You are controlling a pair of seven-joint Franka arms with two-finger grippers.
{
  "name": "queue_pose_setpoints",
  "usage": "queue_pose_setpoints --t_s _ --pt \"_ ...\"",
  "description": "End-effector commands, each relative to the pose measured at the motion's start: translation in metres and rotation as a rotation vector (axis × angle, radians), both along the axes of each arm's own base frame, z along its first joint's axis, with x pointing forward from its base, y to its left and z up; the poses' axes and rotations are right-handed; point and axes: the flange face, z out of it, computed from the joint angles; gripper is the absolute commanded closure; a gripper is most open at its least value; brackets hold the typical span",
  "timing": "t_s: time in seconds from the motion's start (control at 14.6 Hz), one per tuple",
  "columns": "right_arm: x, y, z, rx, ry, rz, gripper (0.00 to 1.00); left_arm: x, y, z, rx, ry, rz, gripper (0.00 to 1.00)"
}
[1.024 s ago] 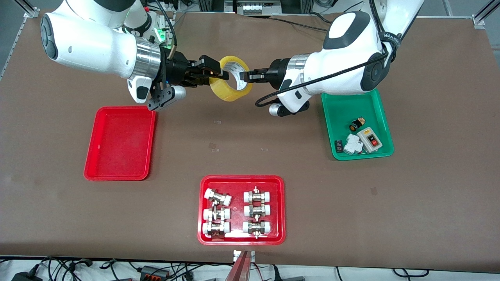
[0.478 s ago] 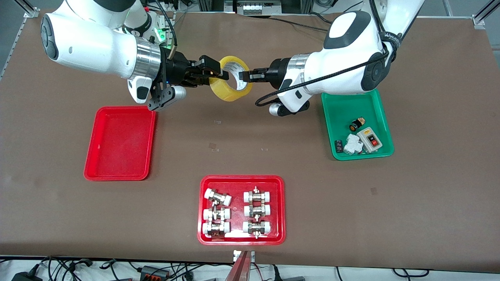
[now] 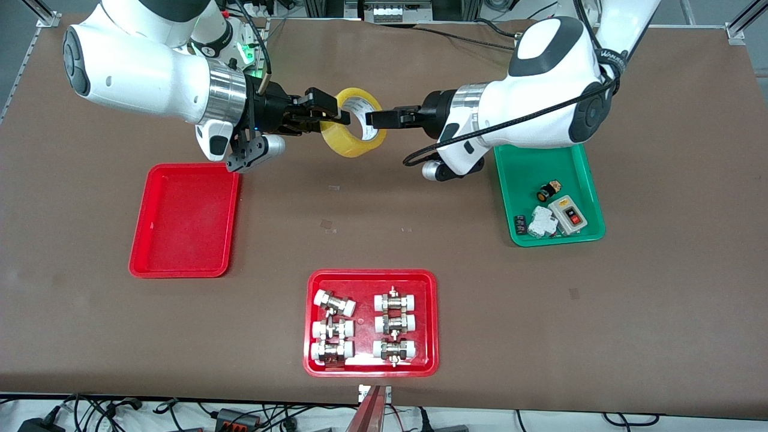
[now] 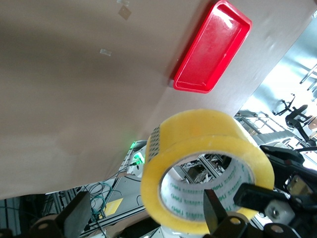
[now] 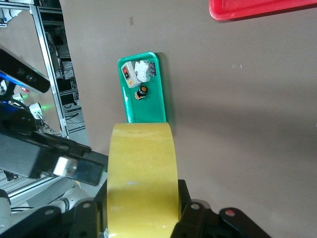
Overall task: Left arm passes tape to right arm into tray
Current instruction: 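Open the left gripper and withdraw it while the right gripper carries tape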
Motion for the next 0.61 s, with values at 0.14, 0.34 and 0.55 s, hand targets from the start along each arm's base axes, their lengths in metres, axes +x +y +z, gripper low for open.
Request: queue_pose_setpoints --t_s 0.14,0.34,0.55 --pt "0.017 -0.020 -0.019 -0.007 0.033 -0.028 0.65 -0.002 0.079 0.037 0.149 -0.088 -0.084 0.00" --pt "0.056 -0.076 -0.062 -0.020 0.070 -0.085 0.65 0.001 0.143 0.053 0.216 -0.210 -0.173 0.00" --pt "0.091 -0.168 -0.123 -0.017 0.141 -0.108 0.65 0.003 0.194 0.058 0.317 -0.358 -0.347 0.00"
